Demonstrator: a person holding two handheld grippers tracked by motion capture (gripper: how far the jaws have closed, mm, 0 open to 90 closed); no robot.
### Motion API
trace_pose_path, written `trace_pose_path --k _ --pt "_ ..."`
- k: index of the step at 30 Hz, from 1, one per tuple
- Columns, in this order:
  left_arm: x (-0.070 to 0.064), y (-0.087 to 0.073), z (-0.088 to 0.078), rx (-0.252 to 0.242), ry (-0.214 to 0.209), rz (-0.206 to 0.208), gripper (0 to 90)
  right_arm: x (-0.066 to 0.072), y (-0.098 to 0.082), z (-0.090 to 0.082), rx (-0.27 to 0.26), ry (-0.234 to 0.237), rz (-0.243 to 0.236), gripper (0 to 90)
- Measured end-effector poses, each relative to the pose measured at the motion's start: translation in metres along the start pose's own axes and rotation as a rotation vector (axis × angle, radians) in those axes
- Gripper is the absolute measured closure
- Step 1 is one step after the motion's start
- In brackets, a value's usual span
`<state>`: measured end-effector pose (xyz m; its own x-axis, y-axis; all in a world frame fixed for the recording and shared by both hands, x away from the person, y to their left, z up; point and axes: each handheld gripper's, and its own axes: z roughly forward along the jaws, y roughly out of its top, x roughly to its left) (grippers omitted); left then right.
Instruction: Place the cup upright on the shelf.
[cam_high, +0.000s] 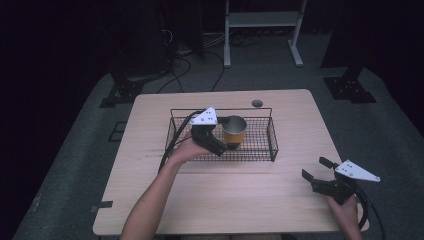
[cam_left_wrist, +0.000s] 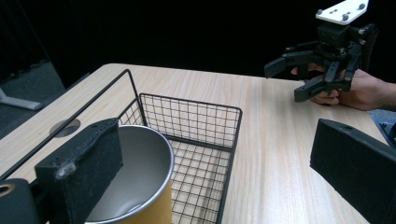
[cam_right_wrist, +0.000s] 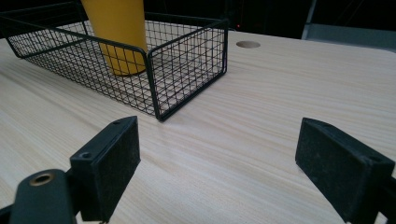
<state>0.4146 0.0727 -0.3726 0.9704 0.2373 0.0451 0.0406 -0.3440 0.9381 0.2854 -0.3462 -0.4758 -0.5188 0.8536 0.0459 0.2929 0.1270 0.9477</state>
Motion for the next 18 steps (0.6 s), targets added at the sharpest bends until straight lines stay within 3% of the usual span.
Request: trace_pose_path --k 18 --pt "-0.016 -0.016 -0.014 -0.03 0.013 -0.024 1.5 0.0 0.0 0.0 0.002 0.001 -0.005 12.8"
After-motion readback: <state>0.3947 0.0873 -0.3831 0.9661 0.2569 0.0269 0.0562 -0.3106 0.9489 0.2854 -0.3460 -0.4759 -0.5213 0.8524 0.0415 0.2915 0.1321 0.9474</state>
